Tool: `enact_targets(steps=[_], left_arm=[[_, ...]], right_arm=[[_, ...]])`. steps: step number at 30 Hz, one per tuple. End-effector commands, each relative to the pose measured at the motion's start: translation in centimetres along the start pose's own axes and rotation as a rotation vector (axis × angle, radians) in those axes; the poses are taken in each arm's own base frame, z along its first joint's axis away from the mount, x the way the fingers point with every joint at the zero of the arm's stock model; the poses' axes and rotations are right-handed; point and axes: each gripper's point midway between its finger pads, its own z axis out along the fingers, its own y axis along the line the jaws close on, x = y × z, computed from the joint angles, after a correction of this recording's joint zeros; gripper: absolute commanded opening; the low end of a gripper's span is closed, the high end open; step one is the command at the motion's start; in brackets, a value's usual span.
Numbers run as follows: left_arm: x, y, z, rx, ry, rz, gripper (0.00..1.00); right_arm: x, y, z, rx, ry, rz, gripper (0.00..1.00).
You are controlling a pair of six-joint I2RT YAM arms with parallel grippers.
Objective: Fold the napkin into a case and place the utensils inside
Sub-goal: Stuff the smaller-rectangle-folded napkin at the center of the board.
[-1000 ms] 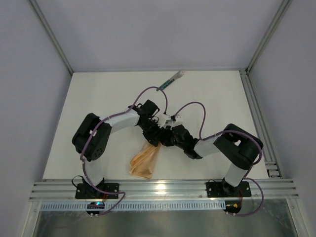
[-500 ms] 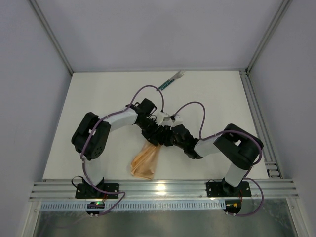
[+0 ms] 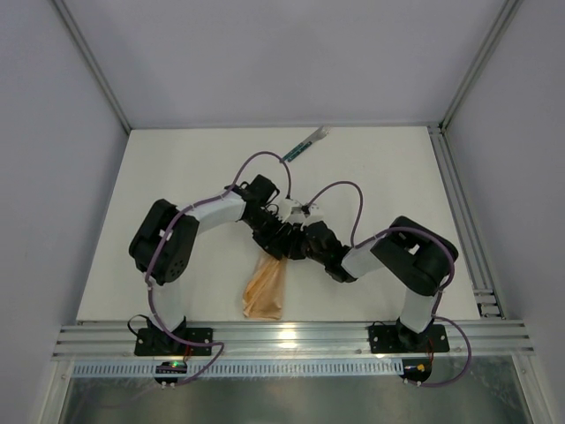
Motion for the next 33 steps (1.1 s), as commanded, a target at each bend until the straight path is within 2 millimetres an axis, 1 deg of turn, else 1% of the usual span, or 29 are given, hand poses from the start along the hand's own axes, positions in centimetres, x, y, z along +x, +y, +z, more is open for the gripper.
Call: enact_targets(steps=[1,2,5,6,7,8,11,12,13,15,17,20,21,22,24,26,28,29,33], left_arm=[[-1.6,1.1,1.1,-0.027,-0.038,0.044,0.44],[-1.6,1.2,1.0,-0.028,-0.040,0.039,0.45],[-1.7,1.1,0.7,-0.015,-0.056,0.029,0.45],[-1.7,0.9,0.5,0.008,-0.065,0.024,0.47],[-1.4,0.9,0.5,0.018,-0.066,0.024,0.48],[-1.4,0.9,0.2,0.017,-0.074,0.027,0.50],[-1.1,0.8,0.0,0.026,-0.079,0.041,0.52],[-1.2,0.7,-0.2,0.024,-0.087,0.049,0.53],[-1.2,0.8,-0.3,0.013,-0.087,0.055,0.53],[-1.2,0.8,-0.4,0.007,-0.089,0.059,0.54],[-1.2,0.7,-0.5,0.013,-0.087,0.055,0.55],[-1.0,0.7,-0.4,0.016,-0.080,0.041,0.55],[-0.9,0.8,-0.2,0.015,-0.076,0.040,0.55],[-0.8,0.9,-0.2,0.015,-0.073,0.038,0.55],[-0.8,0.9,-0.2,0.014,-0.073,0.036,0.55],[-1.0,1.1,-0.2,0.006,-0.075,0.038,0.55],[-1.0,1.2,-0.2,0.001,-0.073,0.036,0.55],[-0.9,1.1,-0.2,0.004,-0.070,0.034,0.56],[-0.9,1.1,-0.1,0.008,-0.071,0.033,0.56]], right_arm=[[4.1,-1.9,0.0,0.054,0.138,0.009,0.07],[4.1,-2.1,-0.1,0.059,0.135,0.010,0.04],[3.7,-2.1,-0.5,0.064,0.120,0.006,0.04],[3.7,-2.1,-0.7,0.065,0.119,0.005,0.04],[3.6,-2.3,-0.8,0.066,0.117,0.009,0.07],[3.6,-2.3,-1.0,0.064,0.122,0.014,0.13],[2.7,-1.7,-1.4,0.032,0.108,0.039,0.19],[2.4,-1.5,-1.6,0.020,0.105,0.045,0.23],[1.9,-1.4,-1.6,0.007,0.098,0.056,0.25],[1.9,-0.8,-1.7,-0.037,0.118,0.073,0.28],[1.5,-0.7,-1.7,-0.046,0.110,0.081,0.29],[1.4,-0.7,-1.8,-0.054,0.107,0.092,0.31],[1.5,-0.4,-2.0,-0.074,0.110,0.094,0.31],[1.0,0.1,-1.9,-0.101,0.094,0.098,0.34],[0.8,0.6,-1.8,-0.125,0.093,0.099,0.36],[1.1,1.0,-1.5,-0.149,0.117,0.092,0.37],[0.8,1.7,-1.5,-0.182,0.107,0.100,0.38],[1.2,1.4,-1.7,-0.171,0.117,0.107,0.43],[1.4,0.9,-1.6,-0.152,0.123,0.101,0.45]])
